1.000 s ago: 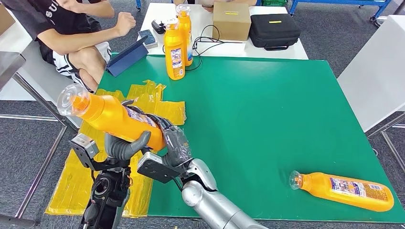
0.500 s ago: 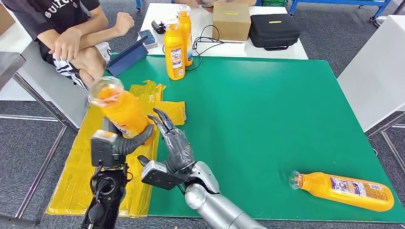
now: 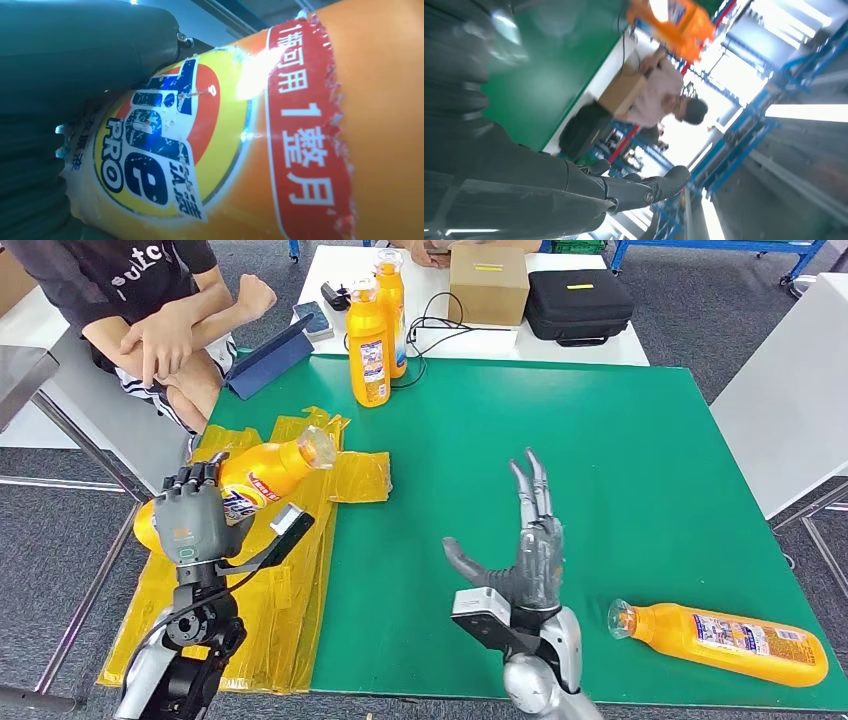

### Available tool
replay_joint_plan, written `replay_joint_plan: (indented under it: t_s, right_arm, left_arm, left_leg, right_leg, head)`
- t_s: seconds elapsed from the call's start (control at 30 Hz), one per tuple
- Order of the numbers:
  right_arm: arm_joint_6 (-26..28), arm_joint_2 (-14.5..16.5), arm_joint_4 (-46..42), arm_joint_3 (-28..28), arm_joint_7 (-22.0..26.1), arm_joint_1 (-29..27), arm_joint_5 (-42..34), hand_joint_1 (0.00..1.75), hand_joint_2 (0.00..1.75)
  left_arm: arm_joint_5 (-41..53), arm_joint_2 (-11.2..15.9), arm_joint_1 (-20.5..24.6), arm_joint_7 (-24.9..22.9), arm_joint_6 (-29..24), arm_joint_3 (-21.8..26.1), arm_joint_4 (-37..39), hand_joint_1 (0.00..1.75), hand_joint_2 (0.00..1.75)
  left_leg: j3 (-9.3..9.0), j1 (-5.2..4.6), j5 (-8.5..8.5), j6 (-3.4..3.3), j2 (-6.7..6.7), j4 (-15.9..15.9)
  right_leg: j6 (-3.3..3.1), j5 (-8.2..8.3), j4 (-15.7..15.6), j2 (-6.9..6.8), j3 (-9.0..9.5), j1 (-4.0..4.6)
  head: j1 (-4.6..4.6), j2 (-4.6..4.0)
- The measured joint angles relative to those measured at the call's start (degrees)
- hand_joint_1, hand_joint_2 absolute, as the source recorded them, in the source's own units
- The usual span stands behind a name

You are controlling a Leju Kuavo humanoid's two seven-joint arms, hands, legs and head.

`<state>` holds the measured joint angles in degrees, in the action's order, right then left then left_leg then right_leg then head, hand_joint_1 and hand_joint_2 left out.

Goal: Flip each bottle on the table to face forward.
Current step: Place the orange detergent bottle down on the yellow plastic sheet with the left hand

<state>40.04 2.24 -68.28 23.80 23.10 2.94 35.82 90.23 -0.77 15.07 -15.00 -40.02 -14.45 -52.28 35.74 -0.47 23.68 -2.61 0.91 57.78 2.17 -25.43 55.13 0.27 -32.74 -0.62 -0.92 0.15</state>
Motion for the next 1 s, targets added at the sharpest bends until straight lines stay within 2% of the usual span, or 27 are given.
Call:
replay_joint_plan:
  t_s: [0.1,0.2,0.33,0.43,0.53,0.67,0.9,1.0]
  right_arm:
    - [0.0,-0.8,-3.9,-2.5,0.1,-2.2,0.5,0.0,1.75]
    - [0.0,-1.1,-7.2,-4.6,-0.2,-3.9,2.0,0.0,1.75]
    - [0.0,-1.3,-11.1,-7.6,-0.7,-5.9,3.6,0.0,1.75]
    - [0.0,-1.4,-13.7,-10.0,-1.0,-7.3,5.5,0.0,1.75]
    - [-0.7,-1.3,-15.7,-12.2,-3.0,-8.3,10.0,0.0,1.75]
    - [-3.2,-1.2,-17.0,-14.2,-7.2,-8.7,16.5,0.0,1.75]
    - [-13.1,-1.8,-17.4,-16.0,-13.8,-9.2,25.3,0.0,1.75]
    - [-14.1,-2.1,-17.4,-16.5,-14.4,-9.4,26.0,0.0,1.75]
  left_arm:
    - [-0.3,2.9,2.9,-5.7,0.1,-8.4,5.8,1.75,1.75]
    - [-0.3,4.3,5.7,-7.4,1.1,-15.1,12.2,1.75,1.75]
    - [-0.3,5.1,7.8,-2.7,2.8,-19.6,19.0,1.75,1.75]
    - [-0.3,5.1,8.6,1.4,3.4,-20.9,22.6,1.75,1.75]
    - [-0.3,4.9,9.3,3.1,3.6,-21.7,25.4,1.71,1.75]
    - [-0.3,4.4,10.0,2.6,3.4,-22.4,27.9,0.0,1.75]
    - [-0.3,4.1,10.9,0.8,3.2,-22.9,29.8,0.0,1.75]
    - [-0.3,4.0,11.2,0.8,3.2,-22.9,30.3,0.0,1.75]
  left_leg:
    - [-0.02,0.01,0.0,0.01,-0.12,0.0]
    - [-0.03,0.0,-0.01,0.02,-0.22,0.0]
    - [-0.02,-0.01,-0.01,0.01,-0.24,0.0]
    - [-0.02,-0.01,-0.01,0.01,-0.25,0.0]
    - [-0.01,-0.01,0.01,0.02,-0.27,0.0]
    - [-0.01,0.0,0.01,0.03,-0.28,0.0]
    - [-0.05,0.0,-0.01,0.02,-0.28,0.0]
    - [-0.05,0.0,-0.01,0.02,-0.28,0.0]
  right_leg:
    - [-0.01,0.01,0.0,0.1,0.01,0.01]
    - [-0.01,0.02,0.0,0.15,0.0,0.0]
    - [0.0,0.02,0.0,0.14,-0.01,-0.01]
    - [0.0,0.01,0.0,0.14,-0.02,-0.01]
    - [0.0,0.01,0.0,0.15,-0.03,-0.01]
    - [-0.01,0.01,0.0,0.15,-0.04,0.0]
    - [-0.01,0.02,0.0,0.16,0.01,0.0]
    - [-0.01,0.02,0.0,0.16,0.02,0.0]
  head:
    - [0.0,0.0]
    - [0.01,0.0]
    - [0.0,0.0]
    - [0.0,0.0]
    - [-0.01,0.0]
    - [0.0,0.0]
    - [0.01,0.0]
    - [0.0,0.0]
